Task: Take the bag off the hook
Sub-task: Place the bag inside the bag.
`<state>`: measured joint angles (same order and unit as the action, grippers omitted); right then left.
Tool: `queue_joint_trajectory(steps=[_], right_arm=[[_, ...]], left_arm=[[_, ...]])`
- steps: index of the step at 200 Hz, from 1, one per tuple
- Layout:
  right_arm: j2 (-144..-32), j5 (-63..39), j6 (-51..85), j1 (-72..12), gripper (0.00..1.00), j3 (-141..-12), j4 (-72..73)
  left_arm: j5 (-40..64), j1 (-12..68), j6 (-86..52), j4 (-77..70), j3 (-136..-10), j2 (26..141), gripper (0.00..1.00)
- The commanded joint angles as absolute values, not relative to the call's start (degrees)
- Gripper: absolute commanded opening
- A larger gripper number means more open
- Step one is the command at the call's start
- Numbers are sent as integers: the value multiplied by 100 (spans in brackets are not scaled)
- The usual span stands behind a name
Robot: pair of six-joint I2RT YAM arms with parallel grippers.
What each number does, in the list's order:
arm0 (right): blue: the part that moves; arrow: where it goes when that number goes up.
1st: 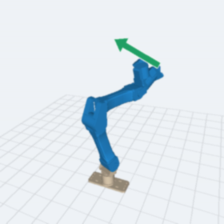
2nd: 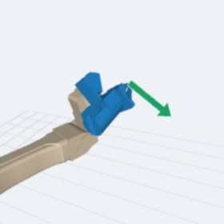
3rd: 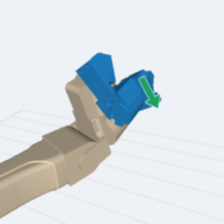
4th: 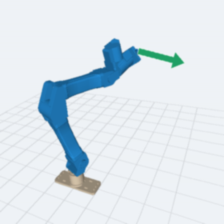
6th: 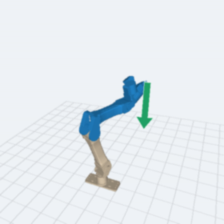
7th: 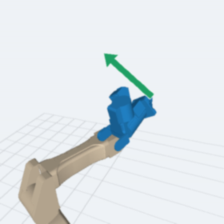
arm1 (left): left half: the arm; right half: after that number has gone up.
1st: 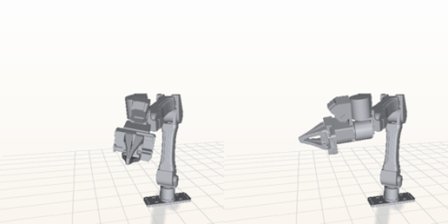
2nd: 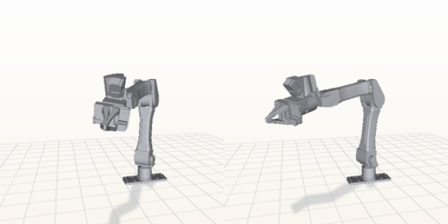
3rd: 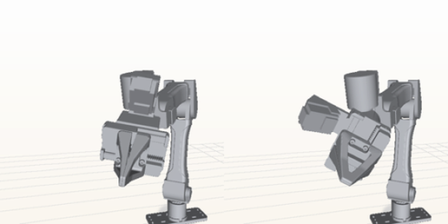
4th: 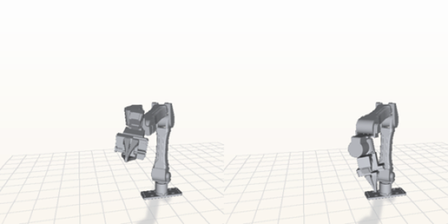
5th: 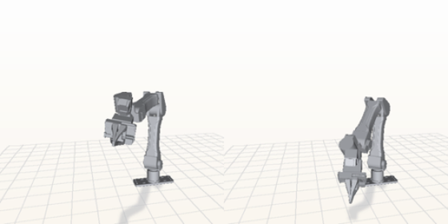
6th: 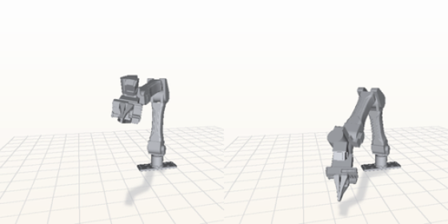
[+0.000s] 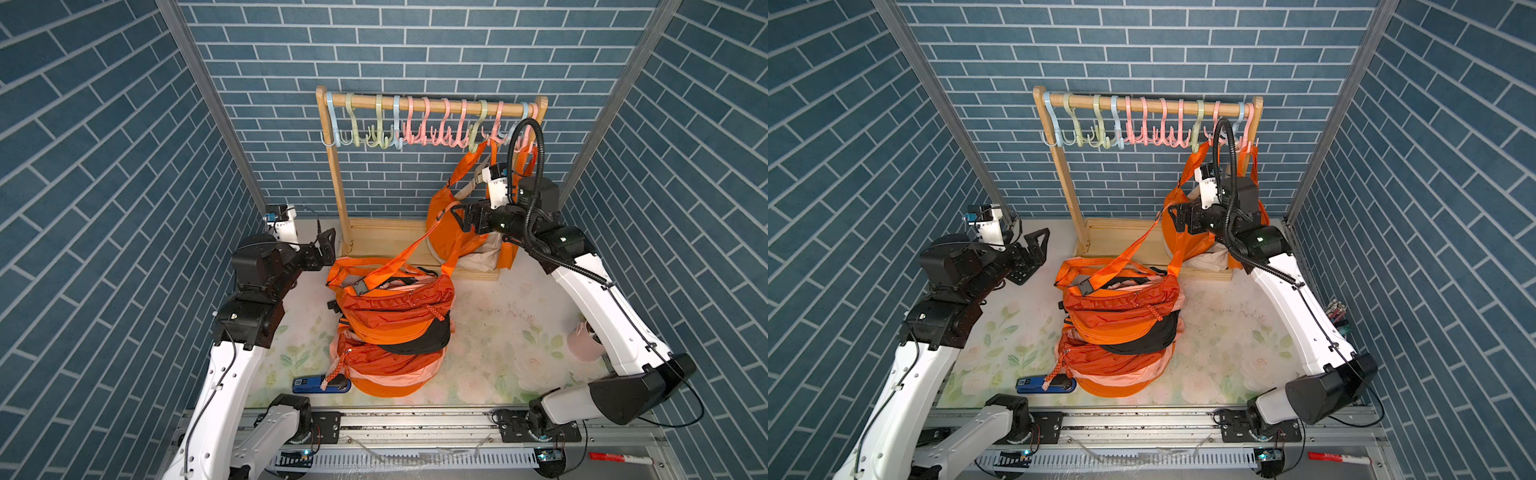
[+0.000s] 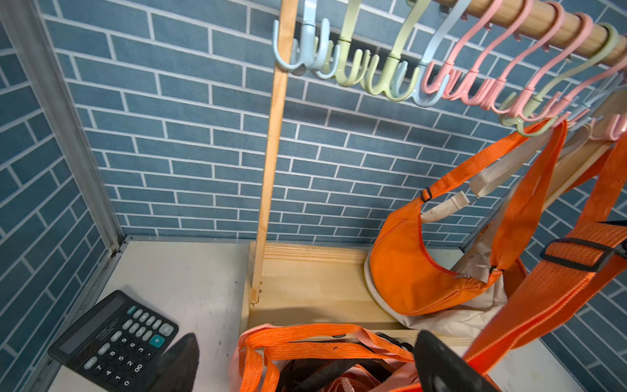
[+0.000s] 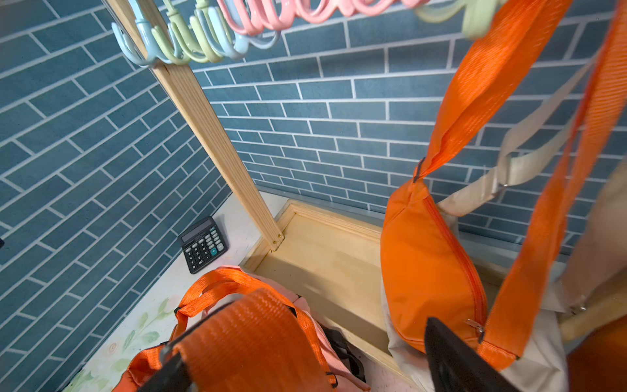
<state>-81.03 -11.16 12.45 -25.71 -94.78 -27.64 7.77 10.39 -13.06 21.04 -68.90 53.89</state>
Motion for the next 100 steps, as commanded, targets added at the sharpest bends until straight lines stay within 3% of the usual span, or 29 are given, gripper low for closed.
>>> queue_joint_trajectory(steps=[1,38,100], right_arm=[[-7839,-705,994,-2551,93,-9293,-3091],[-7761,-403,969,-2463,93,-9451,-3591],[-8084,-711,945,-2384,93,-9503,-3716]], left_arm=[[668,1363,-1110,2000,-7065,5588,99],[311,1943,-958,1718,-6842,5912,99],[392,2039,-993,1426,-6349,6061,99]])
